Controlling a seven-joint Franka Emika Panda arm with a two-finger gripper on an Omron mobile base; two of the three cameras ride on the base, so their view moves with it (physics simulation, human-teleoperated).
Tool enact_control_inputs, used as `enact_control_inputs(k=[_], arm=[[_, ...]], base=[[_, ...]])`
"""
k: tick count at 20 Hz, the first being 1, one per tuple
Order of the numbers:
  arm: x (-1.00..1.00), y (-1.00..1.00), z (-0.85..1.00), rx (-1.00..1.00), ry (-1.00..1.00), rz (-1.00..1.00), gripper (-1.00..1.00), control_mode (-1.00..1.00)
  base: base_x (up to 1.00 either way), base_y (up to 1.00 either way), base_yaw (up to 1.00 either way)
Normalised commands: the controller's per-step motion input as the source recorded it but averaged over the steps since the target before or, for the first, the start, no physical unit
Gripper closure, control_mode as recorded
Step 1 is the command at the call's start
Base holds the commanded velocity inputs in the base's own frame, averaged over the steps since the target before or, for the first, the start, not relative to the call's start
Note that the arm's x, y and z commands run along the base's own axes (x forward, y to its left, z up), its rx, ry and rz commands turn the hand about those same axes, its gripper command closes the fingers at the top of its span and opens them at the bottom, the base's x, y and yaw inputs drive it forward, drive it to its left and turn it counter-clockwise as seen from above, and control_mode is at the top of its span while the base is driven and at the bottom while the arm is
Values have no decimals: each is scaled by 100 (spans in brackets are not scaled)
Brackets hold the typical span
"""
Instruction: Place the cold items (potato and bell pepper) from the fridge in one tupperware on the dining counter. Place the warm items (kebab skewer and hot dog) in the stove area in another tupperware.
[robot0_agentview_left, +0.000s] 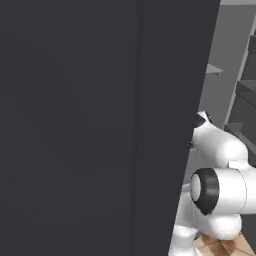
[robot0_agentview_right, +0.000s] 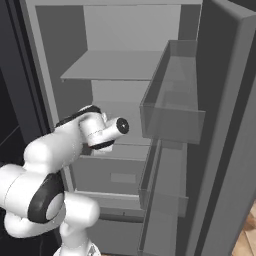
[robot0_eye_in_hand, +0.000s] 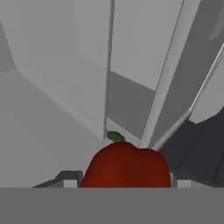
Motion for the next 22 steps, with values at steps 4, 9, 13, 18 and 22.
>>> enact_control_inputs(k=[4, 9, 13, 18, 22], arm=[[-100, 0, 71, -34, 3, -10, 100, -100], [-100, -4, 5, -47, 5, -17, 100, -100], [-100, -31, 0, -41, 4, -9, 100, -100], [-96, -28, -7, -29, 4, -1, 100, -100], [-27, 4, -12, -19, 0, 2, 100, -100]], base=[[0, 0, 0], [0, 0, 0], [0, 0, 0], [0, 0, 0], [0, 0, 0]])
